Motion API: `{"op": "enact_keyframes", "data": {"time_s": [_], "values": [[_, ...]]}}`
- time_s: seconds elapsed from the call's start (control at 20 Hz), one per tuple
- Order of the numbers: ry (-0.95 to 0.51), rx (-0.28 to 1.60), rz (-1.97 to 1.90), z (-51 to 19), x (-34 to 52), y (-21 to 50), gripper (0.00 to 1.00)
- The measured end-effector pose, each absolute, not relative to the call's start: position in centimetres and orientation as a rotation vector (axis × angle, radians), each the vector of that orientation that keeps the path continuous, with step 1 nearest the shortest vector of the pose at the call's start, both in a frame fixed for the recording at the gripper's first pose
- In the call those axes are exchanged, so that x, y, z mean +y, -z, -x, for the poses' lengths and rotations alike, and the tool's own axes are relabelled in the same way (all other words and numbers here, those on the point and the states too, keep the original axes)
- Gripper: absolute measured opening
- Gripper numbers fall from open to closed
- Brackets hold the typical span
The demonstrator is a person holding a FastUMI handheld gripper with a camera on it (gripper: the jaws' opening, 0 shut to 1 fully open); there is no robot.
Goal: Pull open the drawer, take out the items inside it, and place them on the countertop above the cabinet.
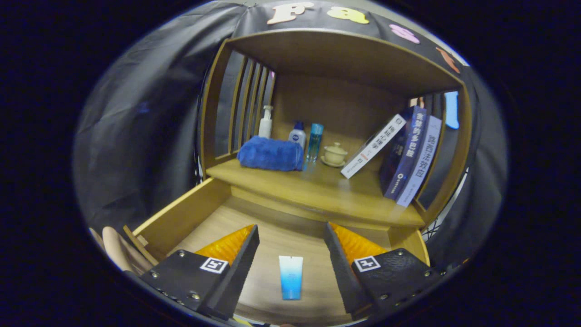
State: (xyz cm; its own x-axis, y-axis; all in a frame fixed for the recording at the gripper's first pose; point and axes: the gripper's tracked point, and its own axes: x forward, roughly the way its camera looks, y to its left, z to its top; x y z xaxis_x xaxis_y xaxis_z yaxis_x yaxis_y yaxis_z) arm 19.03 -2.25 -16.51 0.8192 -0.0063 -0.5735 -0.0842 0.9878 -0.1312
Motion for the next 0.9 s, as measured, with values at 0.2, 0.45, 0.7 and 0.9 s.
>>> {"op": "enact_keyframes", "data": {"time_s": [0.2, 0.45, 0.7, 0.9], "values": [[-0.108, 0.801, 0.27, -19.3, -2.5, 21.0, 0.86], [-0.203, 1.048, 0.309, -18.0, -1.8, 25.9, 0.86], [-0.266, 1.301, 0.399, -15.9, -3.0, 29.8, 0.86], [-0.291, 1.421, 0.402, -14.6, -3.0, 31.2, 0.87]]}}
